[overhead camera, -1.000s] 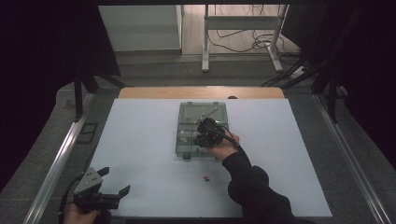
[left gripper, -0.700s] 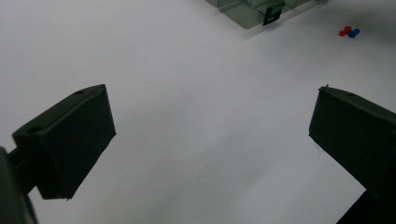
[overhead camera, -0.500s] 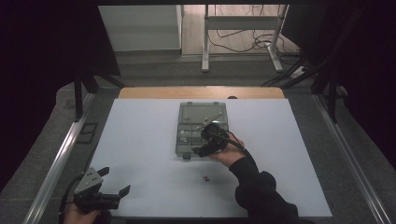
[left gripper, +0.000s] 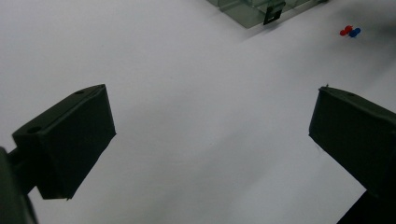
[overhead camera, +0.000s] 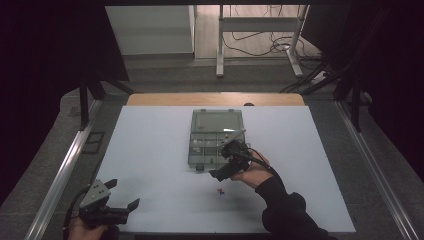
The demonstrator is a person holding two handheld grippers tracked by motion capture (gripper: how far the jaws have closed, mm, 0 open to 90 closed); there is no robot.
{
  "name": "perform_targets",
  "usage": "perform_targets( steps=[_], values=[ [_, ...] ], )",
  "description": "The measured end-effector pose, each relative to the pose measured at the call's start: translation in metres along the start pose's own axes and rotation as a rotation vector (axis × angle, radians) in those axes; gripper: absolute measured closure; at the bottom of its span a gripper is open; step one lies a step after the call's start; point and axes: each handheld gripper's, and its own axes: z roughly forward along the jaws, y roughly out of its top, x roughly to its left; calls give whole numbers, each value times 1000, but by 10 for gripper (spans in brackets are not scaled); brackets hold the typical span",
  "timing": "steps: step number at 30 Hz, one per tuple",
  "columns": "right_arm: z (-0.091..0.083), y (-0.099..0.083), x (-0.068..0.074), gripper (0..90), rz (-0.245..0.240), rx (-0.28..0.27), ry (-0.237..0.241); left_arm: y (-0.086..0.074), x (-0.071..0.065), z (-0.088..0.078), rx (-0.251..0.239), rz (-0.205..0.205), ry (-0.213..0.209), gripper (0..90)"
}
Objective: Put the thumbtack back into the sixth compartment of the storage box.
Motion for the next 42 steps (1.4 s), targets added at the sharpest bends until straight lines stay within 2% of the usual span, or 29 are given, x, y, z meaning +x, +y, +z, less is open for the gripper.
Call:
perform_targets(
  steps=[6,17,25,26,28,35,42],
  values=[
    [-1,-7,4,4,5,42,-11,0,0,0,0,1,0,8],
    [0,-19,12,246,-8,79,-38,0,0,0,1,2,0,8],
    [10,-27,14,463,-26,130,25,0,0,0,0,2,-2,8],
    [14,-28,16,514,-43,157,31,0,0,0,-1,2,-2,8],
    [15,-29,17,527,-58,162,29,0,0,0,-1,2,-2,8],
    [21,-32,24,736,-108,182,64,0,0,0,-1,2,-3,8],
    [26,-32,27,767,-132,201,72,0,0,0,-1,2,-3,8]
  ],
)
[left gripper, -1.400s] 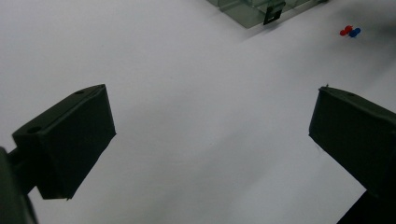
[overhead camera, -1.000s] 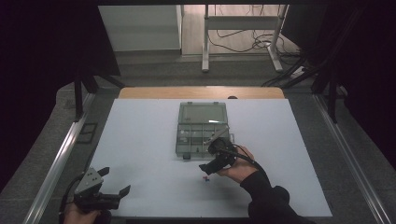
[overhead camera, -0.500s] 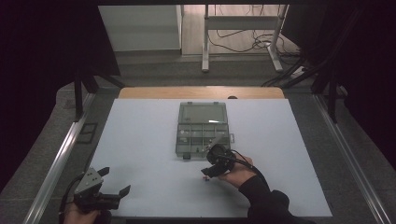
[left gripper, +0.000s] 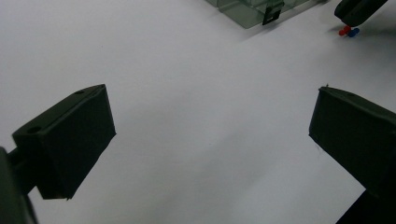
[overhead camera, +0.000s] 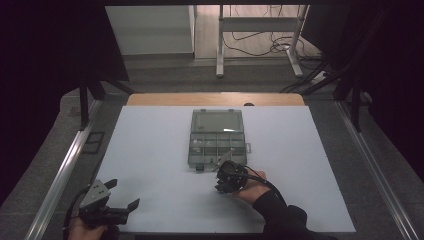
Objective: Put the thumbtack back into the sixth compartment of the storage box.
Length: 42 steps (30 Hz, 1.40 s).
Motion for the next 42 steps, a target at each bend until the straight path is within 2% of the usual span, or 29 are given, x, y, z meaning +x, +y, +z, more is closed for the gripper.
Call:
perform_targets(
  steps=[8,17,24,42],
  values=[
    [9,-2,-4,809,-3,22,-4,0,0,0,0,1,0,8],
    [8,-2,-4,826,-5,24,-15,0,0,0,0,2,0,8],
    [-1,-2,-7,826,20,-31,-16,0,0,0,4,1,0,8],
    [-19,3,-13,825,59,-107,-28,0,0,1,4,-5,0,8]
  ],
)
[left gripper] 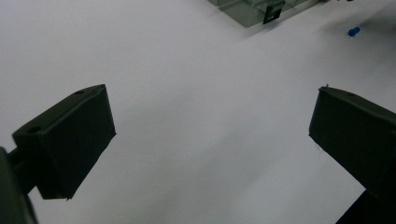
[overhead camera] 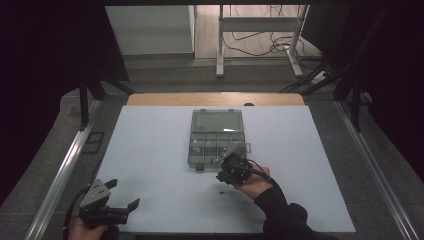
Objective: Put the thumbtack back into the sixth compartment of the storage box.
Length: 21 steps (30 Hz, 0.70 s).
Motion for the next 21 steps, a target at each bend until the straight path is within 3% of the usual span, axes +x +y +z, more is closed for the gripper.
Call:
perform_targets(
  steps=[21],
  values=[
    [-13,20,-8,823,19,-68,-25,0,0,0,3,-3,-1,8]
  ],
)
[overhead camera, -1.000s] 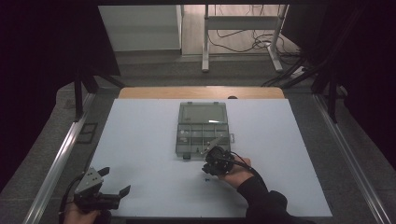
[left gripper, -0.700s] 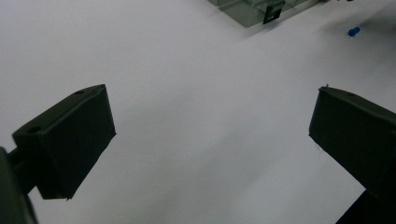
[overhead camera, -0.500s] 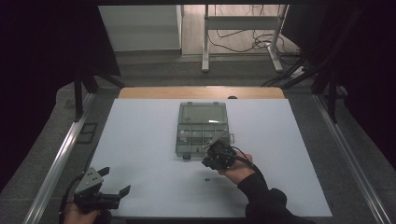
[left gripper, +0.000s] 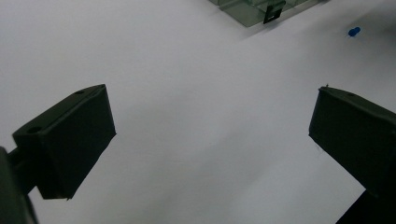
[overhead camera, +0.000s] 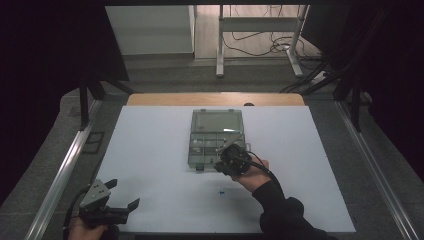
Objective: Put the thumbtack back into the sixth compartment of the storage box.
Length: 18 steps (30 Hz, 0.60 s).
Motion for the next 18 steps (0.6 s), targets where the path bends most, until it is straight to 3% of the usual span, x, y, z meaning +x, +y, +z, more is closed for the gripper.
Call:
perform_targets(
  steps=[10,18],
  values=[
    [-1,12,-9,822,38,-34,-2,0,0,0,-1,0,0,8],
    [4,23,-15,822,40,-38,-21,0,0,0,0,0,-1,8]
  ],
)
